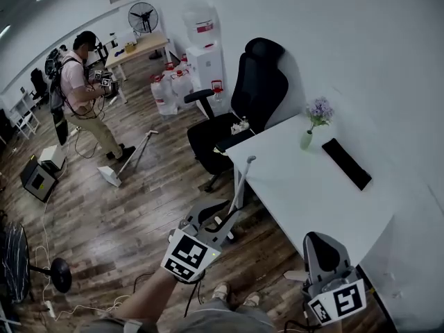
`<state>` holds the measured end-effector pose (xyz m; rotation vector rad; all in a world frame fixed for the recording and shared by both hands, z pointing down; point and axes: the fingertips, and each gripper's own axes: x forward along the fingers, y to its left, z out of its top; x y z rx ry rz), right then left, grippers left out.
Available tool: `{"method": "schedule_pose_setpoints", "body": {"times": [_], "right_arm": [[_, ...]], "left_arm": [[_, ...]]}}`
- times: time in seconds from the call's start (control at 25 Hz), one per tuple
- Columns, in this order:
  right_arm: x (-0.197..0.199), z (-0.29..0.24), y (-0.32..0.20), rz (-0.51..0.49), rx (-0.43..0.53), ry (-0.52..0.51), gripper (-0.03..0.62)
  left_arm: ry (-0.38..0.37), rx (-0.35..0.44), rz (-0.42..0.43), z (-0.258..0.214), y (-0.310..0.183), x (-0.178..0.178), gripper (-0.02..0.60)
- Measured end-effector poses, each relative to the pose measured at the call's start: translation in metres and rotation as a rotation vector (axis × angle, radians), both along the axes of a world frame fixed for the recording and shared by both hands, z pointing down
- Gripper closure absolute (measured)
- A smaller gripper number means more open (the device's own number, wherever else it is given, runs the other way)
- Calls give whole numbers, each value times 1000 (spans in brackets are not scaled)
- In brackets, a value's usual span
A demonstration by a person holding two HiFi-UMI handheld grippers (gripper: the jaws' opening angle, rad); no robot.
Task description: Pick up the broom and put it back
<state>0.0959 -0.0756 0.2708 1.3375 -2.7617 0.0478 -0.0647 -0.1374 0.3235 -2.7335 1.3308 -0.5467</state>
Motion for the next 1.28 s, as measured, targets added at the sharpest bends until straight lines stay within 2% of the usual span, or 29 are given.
{"method": "schedule_pose_setpoints", "body": {"times": [0.12, 0.24, 0.32, 0.6, 0.92, 1.28], "right_arm": [[2, -7, 13, 2, 5, -30, 560], [10, -15, 19, 21, 7, -71, 563], [12, -17, 23, 21, 5, -77, 565], [-8, -2, 42, -52, -27, -33, 565], [-28, 6, 47, -116, -37, -43, 565], [-27, 9, 38, -128, -37, -38, 563]], "left_arm": [[65, 39, -40, -12, 19, -3, 529], [146, 15, -63, -15, 33, -4, 532], [168, -3, -64, -15, 43, -5, 544], [58, 35, -92, -12, 65, -14, 562], [70, 10, -88, -3, 74, -8, 565], [59, 16, -80, -5, 69, -5, 565]]}}
